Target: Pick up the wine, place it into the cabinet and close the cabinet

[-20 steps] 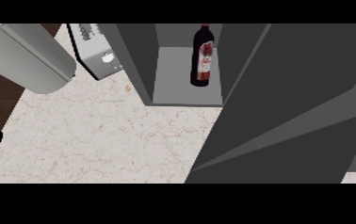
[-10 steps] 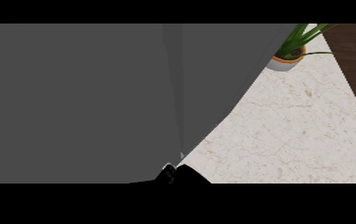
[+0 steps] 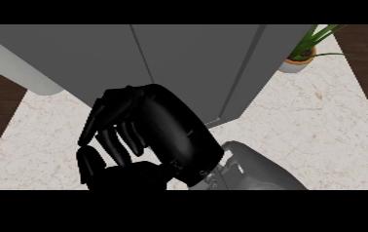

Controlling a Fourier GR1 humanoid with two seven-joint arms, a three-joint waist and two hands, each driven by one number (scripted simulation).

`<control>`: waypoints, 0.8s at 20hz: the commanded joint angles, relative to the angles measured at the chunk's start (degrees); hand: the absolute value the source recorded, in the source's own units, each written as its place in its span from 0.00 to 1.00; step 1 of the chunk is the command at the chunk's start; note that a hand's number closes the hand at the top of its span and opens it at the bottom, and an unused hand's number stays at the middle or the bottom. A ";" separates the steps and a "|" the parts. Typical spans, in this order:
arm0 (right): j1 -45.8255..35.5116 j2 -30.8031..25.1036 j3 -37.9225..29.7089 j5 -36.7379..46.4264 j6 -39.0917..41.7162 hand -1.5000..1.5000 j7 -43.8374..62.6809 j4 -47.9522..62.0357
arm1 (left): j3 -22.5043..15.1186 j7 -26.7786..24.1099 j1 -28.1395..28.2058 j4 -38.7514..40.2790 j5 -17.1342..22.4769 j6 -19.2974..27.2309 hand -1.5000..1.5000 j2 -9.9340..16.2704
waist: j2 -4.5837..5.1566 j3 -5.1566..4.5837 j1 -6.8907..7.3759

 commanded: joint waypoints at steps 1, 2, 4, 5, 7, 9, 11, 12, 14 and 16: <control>-3.11 0.01 -5.99 -0.21 2.62 1.00 -4.20 7.34 | 1.02 1.02 1.56 0.96 -1.85 -3.46 0.00 -2.22 | -0.03 0.04 -0.42; -6.25 0.01 -5.23 -0.71 0.39 1.00 -2.89 9.12 | 3.49 3.77 2.35 -1.68 0.26 -2.59 0.00 -0.83 | -0.08 0.05 -0.15; -6.51 -0.18 -10.10 -0.08 3.60 1.00 -8.72 16.20 | 3.04 3.76 0.19 0.38 0.04 -3.69 0.00 -0.91 | 0.13 0.04 -0.28; -7.83 -1.62 -12.50 -2.11 6.35 1.00 -7.84 15.34 | -0.01 4.79 -0.87 -1.77 -2.38 -0.14 0.00 -2.47 | 0.10 0.06 -0.78; -6.03 -2.68 -12.66 -1.10 7.34 1.00 -12.09 17.44 | -0.28 6.01 -1.67 -0.93 -2.32 -1.28 0.00 -3.04 | 0.09 0.06 -0.97; -10.28 -2.06 -15.59 -0.62 7.58 1.00 -12.40 22.62 | -1.72 7.19 -2.72 -2.68 -3.39 -0.46 0.00 -3.79 | 0.12 0.05 -0.84; -10.16 -1.57 -16.68 -0.18 7.66 1.00 -15.51 26.47 | -4.33 7.31 -3.51 -3.15 -6.48 1.16 0.00 -5.73 | 0.16 0.05 -0.79; -11.11 -3.24 -18.35 -1.87 9.95 1.00 -16.68 27.39 | -5.09 10.84 -6.71 -4.50 -4.57 5.19 0.00 -3.96 | 0.39 0.09 -1.22; -10.24 -3.96 -19.24 -2.19 10.50 1.00 -18.59 28.70 | -6.53 11.27 -9.98 -2.78 -5.79 6.49 0.00 -4.26 | 0.54 0.09 -1.61; -12.87 -4.12 -19.84 -1.68 10.66 1.00 -16.49 29.19 | -9.08 10.32 -9.66 -2.73 -8.19 6.95 0.00 -6.75 | 0.29 0.05 -1.39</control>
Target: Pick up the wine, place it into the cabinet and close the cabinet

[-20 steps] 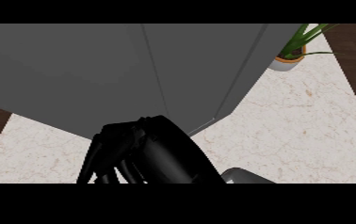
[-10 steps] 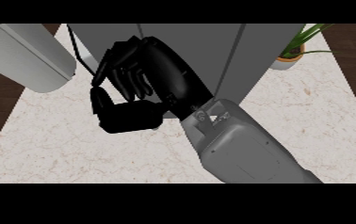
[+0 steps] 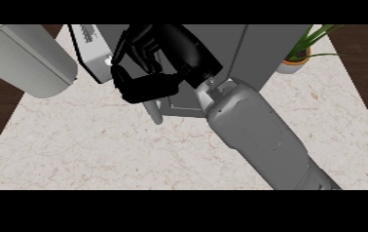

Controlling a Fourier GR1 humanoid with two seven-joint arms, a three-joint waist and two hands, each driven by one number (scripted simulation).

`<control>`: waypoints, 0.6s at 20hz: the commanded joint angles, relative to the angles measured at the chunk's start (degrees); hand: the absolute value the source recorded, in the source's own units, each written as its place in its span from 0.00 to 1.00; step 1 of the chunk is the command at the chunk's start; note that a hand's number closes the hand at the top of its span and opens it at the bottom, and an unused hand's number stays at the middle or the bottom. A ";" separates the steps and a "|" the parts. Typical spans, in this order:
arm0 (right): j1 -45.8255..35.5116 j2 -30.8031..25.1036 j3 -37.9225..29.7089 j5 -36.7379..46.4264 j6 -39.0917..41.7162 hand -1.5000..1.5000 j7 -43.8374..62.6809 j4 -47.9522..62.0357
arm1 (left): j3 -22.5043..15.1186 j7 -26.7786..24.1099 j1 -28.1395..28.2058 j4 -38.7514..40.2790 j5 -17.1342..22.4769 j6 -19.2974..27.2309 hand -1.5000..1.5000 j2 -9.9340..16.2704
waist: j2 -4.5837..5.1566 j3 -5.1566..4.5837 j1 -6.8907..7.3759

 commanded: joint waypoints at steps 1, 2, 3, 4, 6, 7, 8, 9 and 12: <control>-2.30 -2.72 -4.96 2.49 -1.27 1.00 -2.56 8.00 | -3.73 1.99 -2.87 -0.11 -2.71 3.16 0.00 -1.53 | 1.25 0.51 -0.54; -1.83 -4.95 -6.09 1.86 0.80 1.00 -5.32 9.38 | -3.56 1.86 -3.63 -0.29 -3.53 3.82 0.00 -1.40 | 1.45 0.53 -0.44; -2.07 -5.96 -6.53 1.61 1.76 1.00 -5.33 10.02 | -2.36 1.17 -4.46 1.57 -2.44 2.58 0.00 -1.68 | 1.46 0.49 -0.42; -2.11 -5.43 -6.83 2.88 -0.39 1.00 -7.18 11.30 | -4.52 1.38 -4.25 0.51 -3.82 3.33 0.00 -2.17 | 1.70 0.49 -0.18; -2.93 -6.48 -7.08 2.64 0.99 1.00 -7.52 12.05 | -4.77 1.03 -6.08 0.98 -4.25 3.94 0.00 -2.91 | 1.68 0.48 -0.27; -1.55 -7.09 -7.01 2.81 0.75 1.00 -8.32 11.18 | -4.58 1.85 -6.79 0.60 -4.22 5.12 0.00 -2.66 | 1.65 0.52 -0.69; -2.54 -8.56 -8.10 1.74 2.44 1.00 -8.10 11.23 | -6.56 0.96 -6.14 1.77 -5.39 4.62 0.00 -3.95 | 1.69 0.48 -0.70; -1.98 -7.65 -7.31 2.02 2.09 1.00 -8.50 12.15 | -6.66 2.35 -6.91 0.72 -5.10 5.84 0.00 -3.50 | 1.73 0.52 -0.59; -1.59 -8.30 -7.82 1.57 2.31 1.00 -9.83 11.23 | -7.49 1.79 -9.21 4.13 -5.57 6.38 0.00 -4.98 | 1.71 0.47 -1.54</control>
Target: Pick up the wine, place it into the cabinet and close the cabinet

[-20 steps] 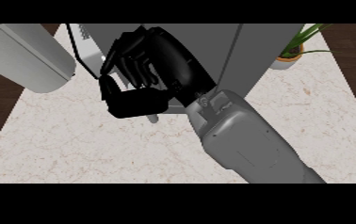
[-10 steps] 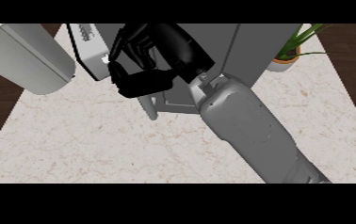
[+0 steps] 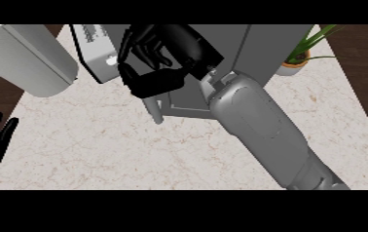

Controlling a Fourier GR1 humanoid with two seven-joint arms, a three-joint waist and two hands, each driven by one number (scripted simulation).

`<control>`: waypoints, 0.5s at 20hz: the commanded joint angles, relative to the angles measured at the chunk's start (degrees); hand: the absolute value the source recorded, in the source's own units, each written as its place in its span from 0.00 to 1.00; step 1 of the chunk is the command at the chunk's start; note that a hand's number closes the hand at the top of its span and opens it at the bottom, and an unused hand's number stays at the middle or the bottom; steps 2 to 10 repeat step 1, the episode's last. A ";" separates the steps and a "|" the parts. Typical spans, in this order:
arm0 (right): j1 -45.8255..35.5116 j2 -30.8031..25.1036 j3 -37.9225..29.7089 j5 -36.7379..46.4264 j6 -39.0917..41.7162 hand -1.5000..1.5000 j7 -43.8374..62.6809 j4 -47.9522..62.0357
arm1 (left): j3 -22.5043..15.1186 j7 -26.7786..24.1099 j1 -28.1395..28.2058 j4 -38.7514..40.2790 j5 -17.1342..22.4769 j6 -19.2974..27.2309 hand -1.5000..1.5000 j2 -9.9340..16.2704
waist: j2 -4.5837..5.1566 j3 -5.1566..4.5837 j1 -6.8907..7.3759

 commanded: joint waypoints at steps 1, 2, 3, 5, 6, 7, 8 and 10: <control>0.18 -6.91 -6.71 2.40 -2.31 1.00 -2.23 7.77 | -2.44 0.12 -1.77 1.43 -1.46 1.47 0.00 -1.78 | 2.51 1.30 -1.32; 0.18 -6.91 -6.71 2.40 -2.31 1.00 -2.23 7.77 | -2.44 0.12 -1.77 1.43 -1.46 1.47 0.00 -1.78 | 2.51 1.30 -1.32; 0.18 -6.91 -6.71 2.40 -2.31 1.00 -2.23 7.77 | -2.44 0.12 -1.77 1.43 -1.46 1.47 0.00 -1.78 | 2.51 1.30 -1.32; 0.18 -6.91 -6.71 2.40 -2.31 1.00 -2.23 7.77 | -2.44 0.12 -1.77 1.43 -1.46 1.47 0.00 -1.78 | 2.51 1.30 -1.32; 0.18 -6.91 -6.71 2.40 -2.31 1.00 -2.23 7.77 | -2.44 0.12 -1.77 1.43 -1.46 1.47 0.00 -1.78 | 2.51 1.30 -1.32; 0.18 -6.91 -6.71 2.40 -2.31 1.00 -2.23 7.77 | -2.44 0.12 -1.77 1.43 -1.46 1.47 0.00 -1.78 | 2.51 1.30 -1.32; 0.18 -6.91 -6.71 2.40 -2.31 1.00 -2.23 7.77 | -2.44 0.12 -1.77 1.43 -1.46 1.47 0.00 -1.78 | 2.51 1.30 -1.32; 0.18 -6.91 -6.71 2.40 -2.31 1.00 -2.23 7.77 | -2.44 0.12 -1.77 1.43 -1.46 1.47 0.00 -1.78 | 2.51 1.30 -1.32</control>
